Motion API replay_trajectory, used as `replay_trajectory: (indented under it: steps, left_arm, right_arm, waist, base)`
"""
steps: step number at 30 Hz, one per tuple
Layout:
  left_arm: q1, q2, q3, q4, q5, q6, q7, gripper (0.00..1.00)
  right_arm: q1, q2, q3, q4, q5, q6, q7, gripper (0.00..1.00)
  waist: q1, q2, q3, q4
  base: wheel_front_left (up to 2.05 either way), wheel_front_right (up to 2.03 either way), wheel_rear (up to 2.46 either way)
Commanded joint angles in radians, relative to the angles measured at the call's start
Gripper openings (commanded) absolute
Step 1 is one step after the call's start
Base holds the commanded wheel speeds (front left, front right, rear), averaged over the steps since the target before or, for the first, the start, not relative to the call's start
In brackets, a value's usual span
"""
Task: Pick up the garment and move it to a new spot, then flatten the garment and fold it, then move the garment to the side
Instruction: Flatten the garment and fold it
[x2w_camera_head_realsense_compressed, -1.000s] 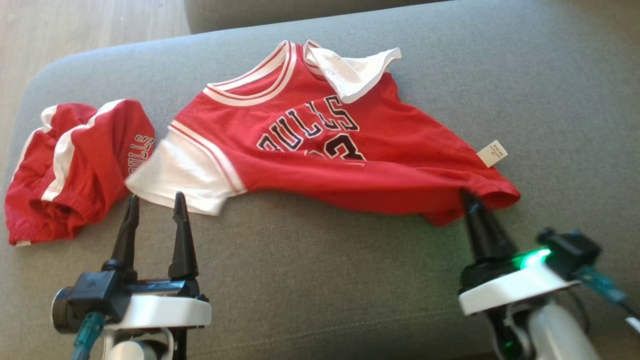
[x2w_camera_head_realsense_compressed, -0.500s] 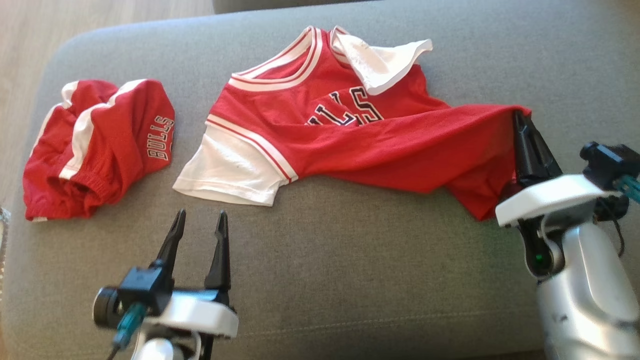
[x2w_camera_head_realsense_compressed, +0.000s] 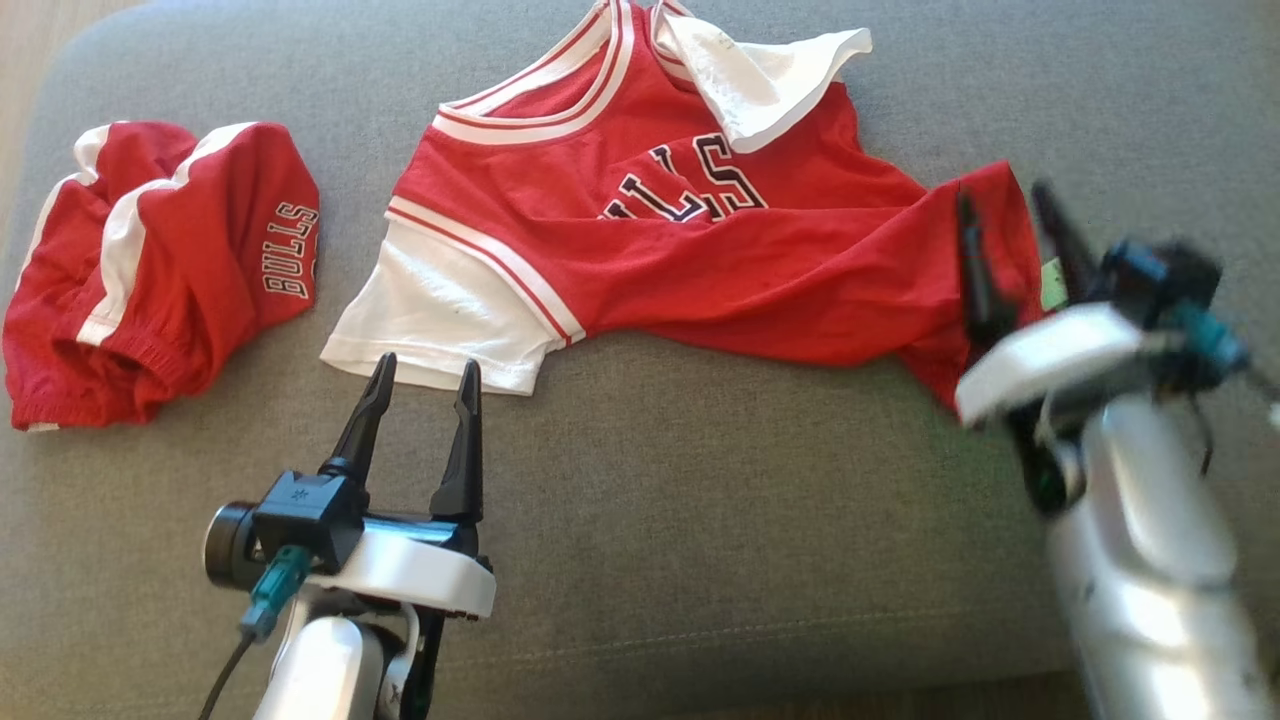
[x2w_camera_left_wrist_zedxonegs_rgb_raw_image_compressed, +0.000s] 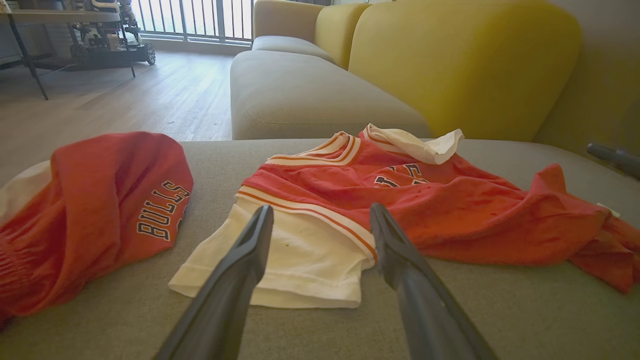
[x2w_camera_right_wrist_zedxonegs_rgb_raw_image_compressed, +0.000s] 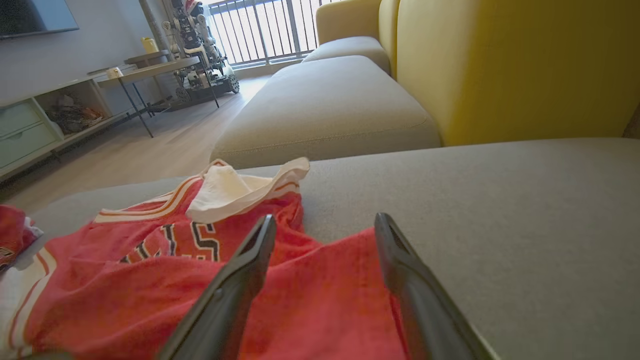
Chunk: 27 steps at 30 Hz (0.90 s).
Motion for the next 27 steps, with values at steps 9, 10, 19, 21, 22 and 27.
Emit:
replay_trajectory:
  steps: [9, 10, 19, 21, 22, 27]
  left_arm:
    - [-0.001, 0.008, 0.05, -0.045, -0.017, 0.021, -0.005, 1.0]
    - [0.0, 0.008, 0.049, -0.048, -0.015, 0.021, -0.005, 1.0]
    - [0.022, 0.008, 0.025, -0.072, -0.018, 0.042, -0.005, 1.0]
    - [0.03, 0.008, 0.017, -0.074, -0.017, 0.051, -0.005, 1.0]
    - [0.032, 0.008, 0.015, -0.075, -0.016, 0.053, -0.005, 1.0]
    - [0.039, 0.008, 0.014, -0.08, -0.015, 0.061, -0.005, 1.0]
  right_arm:
    - [0.349, 0.008, 0.055, -0.251, 0.148, 0.0, 0.028, 1.0]
    - [0.346, 0.008, 0.052, -0.261, 0.149, 0.0, 0.041, 1.0]
    - [0.219, -0.015, 0.049, -0.255, 0.026, 0.0, 0.154, 1.0]
    - [0.18, -0.048, 0.055, -0.201, -0.002, 0.0, 0.216, 1.0]
    - [0.169, -0.063, 0.055, -0.181, -0.016, 0.0, 0.233, 1.0]
    - [0.15, -0.106, 0.066, -0.112, -0.043, 0.0, 0.296, 1.0]
  waist:
    - [0.0, 0.0, -0.007, -0.041]
    - [0.0, 0.0, -0.008, -0.043]
    - [0.0, 0.0, -0.032, -0.028]
    - [0.0, 0.0, -0.041, -0.015]
    - [0.0, 0.0, -0.044, -0.01]
    - [0.0, 0.0, -0.051, 0.014]
  base:
    - [0.0, 0.0, 0.0]
    - [0.0, 0.0, 0.0]
    - [0.0, 0.0, 0.0]
    - [0.0, 0.0, 0.0]
    - [0.0, 0.0, 0.0]
    - [0.0, 0.0, 0.0]
